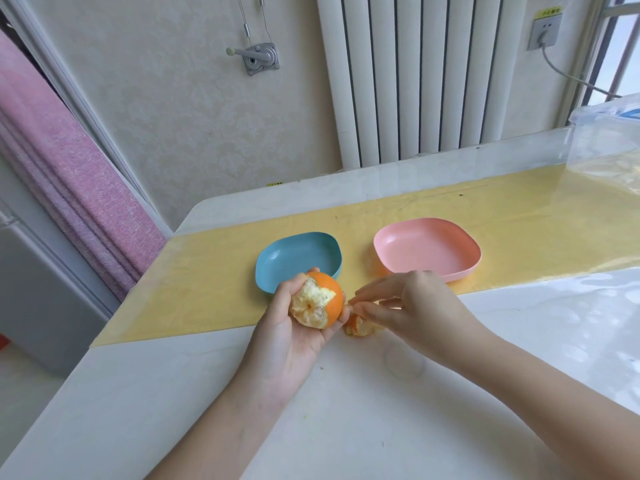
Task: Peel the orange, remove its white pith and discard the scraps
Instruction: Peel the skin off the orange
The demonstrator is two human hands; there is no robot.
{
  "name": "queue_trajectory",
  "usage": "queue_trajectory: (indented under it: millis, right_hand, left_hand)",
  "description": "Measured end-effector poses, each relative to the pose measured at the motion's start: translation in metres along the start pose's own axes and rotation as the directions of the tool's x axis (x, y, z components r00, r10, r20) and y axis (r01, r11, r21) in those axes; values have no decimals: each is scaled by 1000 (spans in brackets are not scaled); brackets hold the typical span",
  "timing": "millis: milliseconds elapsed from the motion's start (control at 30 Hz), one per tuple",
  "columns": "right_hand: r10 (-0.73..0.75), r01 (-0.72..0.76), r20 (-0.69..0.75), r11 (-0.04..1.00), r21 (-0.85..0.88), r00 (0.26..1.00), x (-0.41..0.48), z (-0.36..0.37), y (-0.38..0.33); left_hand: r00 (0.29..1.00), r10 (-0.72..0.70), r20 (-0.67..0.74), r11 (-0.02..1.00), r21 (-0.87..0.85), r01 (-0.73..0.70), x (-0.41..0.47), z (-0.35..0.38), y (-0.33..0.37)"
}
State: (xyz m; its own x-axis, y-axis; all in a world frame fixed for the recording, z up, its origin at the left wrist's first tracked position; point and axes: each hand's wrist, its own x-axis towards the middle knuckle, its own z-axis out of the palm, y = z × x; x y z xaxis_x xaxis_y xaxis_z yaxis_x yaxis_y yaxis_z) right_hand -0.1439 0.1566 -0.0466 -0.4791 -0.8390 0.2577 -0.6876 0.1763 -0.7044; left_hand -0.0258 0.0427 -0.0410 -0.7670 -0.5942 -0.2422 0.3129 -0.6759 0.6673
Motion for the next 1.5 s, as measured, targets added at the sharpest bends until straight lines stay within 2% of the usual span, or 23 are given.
queue_trajectory:
  millis: [133, 300, 400, 533, 633, 867, 1067, 1367, 1500]
  right_hand:
    - [-164, 172, -112, 982, 73, 980, 0, -1, 0]
    - [-319, 323, -50, 942, 94, 946, -2, 2, -2]
    - [-352, 353, -24, 931, 93, 936, 0, -1, 1]
    - [-411, 412, -31, 911, 15, 911, 1, -3, 3]
    - [-442, 430, -84, 894, -124, 893, -2, 4, -2]
    - [-453, 414, -137, 878, -242, 881, -6, 14, -10]
    - [-436, 391, -149, 883, -258, 887, -7, 17, -11]
    - [-423, 399, -204, 905, -151, 883, -8, 18, -10]
    - [-377, 377, -140, 926, -22, 916, -5, 11, -8]
  left_hand:
    - [995, 77, 62, 986, 145, -86, -1, -1, -1]
    - [969, 145, 201, 924, 323, -205, -8, 1, -5]
    - [962, 152, 228, 892, 387, -233, -10, 0, -7]
    - [959, 153, 238, 872, 424, -244, -10, -3, -8]
    - [958, 179, 225, 861, 434, -263, -8, -6, -11]
    - [955, 224, 196, 866, 410, -287, -9, -5, -17]
    - [950, 242, 198, 852, 424, -306, -12, -4, -19]
    - [943, 260, 209, 842, 429, -327, -12, -3, -18]
    - [955, 208, 209, 851, 443, -282, -14, 1, -10]
